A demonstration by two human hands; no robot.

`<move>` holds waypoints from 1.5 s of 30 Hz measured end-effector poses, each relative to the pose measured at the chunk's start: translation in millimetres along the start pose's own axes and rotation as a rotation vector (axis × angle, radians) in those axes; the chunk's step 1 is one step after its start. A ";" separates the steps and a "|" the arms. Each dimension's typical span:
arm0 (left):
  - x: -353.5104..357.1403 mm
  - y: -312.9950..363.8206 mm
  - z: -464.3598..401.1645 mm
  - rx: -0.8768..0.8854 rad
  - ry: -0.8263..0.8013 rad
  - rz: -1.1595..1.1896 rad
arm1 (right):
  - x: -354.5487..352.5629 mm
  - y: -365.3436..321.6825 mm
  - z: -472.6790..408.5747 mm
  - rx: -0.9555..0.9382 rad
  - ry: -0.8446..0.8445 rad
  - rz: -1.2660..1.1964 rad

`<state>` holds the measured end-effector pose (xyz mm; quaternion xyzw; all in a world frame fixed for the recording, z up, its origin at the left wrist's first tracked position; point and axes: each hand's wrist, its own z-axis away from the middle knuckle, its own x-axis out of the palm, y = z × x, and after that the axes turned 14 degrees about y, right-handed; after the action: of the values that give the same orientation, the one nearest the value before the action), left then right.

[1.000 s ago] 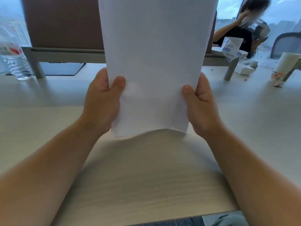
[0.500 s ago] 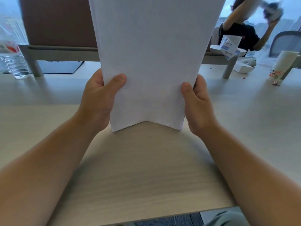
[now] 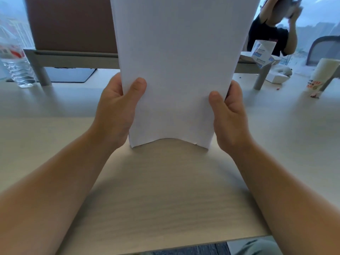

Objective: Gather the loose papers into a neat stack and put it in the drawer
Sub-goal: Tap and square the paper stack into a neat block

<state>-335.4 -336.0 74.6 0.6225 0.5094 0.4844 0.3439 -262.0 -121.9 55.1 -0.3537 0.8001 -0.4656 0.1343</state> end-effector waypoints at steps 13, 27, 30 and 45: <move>3.1 -5.7 8.0 0.092 -0.052 -0.155 | 6.4 9.7 6.1 -0.009 -0.024 0.182; -2.5 -3.5 4.6 0.072 -0.029 -0.089 | -0.4 9.9 1.6 -0.058 0.005 0.221; -2.6 -2.6 3.7 0.080 -0.007 -0.086 | -3.0 10.1 -0.3 -0.069 -0.015 0.218; -9.4 -10.5 -16.3 0.020 0.268 -0.008 | -6.9 20.3 -6.0 -0.075 -0.394 0.323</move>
<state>-354.2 -343.7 67.4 0.5537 0.5579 0.5568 0.2686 -269.3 -106.8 40.5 -0.3100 0.8212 -0.3303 0.3470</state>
